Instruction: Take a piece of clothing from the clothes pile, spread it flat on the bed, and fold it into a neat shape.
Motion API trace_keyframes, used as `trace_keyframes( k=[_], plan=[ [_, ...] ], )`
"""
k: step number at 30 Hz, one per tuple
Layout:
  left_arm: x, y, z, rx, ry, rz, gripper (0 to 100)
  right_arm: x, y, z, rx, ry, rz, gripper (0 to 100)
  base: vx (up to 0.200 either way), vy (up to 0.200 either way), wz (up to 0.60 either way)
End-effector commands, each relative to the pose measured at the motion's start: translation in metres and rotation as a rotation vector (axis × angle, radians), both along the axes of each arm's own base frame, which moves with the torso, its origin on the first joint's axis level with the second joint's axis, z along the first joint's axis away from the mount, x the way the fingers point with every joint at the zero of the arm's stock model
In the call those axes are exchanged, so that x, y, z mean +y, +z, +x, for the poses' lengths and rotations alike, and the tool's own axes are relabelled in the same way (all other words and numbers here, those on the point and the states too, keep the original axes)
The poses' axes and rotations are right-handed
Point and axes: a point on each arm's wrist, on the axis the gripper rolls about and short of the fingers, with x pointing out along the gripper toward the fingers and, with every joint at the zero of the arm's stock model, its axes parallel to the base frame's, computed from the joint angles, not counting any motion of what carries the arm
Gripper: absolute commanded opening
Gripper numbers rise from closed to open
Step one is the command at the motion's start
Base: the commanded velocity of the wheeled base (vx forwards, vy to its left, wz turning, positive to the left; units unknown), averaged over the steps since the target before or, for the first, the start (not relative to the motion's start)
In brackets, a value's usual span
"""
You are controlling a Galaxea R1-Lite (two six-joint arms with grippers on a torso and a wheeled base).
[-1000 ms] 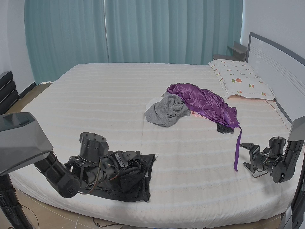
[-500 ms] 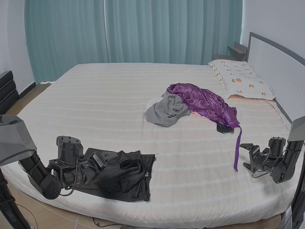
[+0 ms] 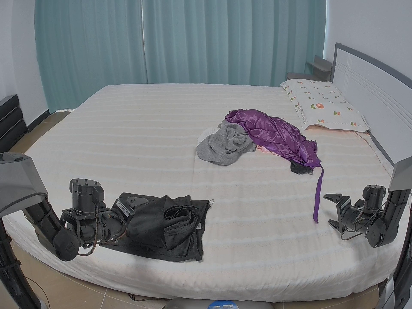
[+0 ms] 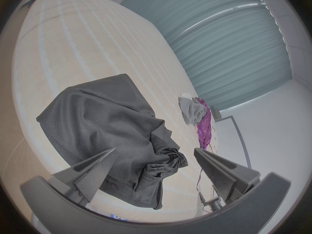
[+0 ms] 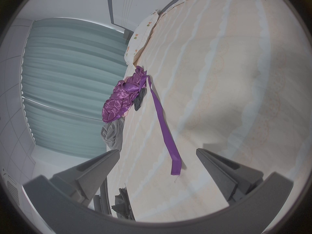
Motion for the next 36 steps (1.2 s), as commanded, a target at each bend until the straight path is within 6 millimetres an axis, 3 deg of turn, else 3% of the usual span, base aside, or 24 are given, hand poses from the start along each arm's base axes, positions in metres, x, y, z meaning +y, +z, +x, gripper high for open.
trace_keyframes(
  k=[1,14,24,36],
  plan=[
    [0.004,-0.001,0.004,0.004,0.024,-0.015,100,0.0,0.0,0.0,0.001,0.001,0.0,100,0.0,0.2,0.0],
    [0.018,-0.004,0.008,0.021,0.03,-0.049,100,0.01,0.003,0.0,-0.007,0.025,-0.006,100,0.0,0.2,0.0],
    [0.018,-0.009,0.011,0.036,0.033,-0.048,100,0.025,0.02,-0.009,-0.04,0.074,-0.011,100,0.0,0.2,0.0],
    [0.018,-0.011,0.013,0.039,0.026,-0.047,100,0.067,0.025,-0.022,-0.051,0.129,-0.171,100,0.0,0.2,0.0]
  ],
)
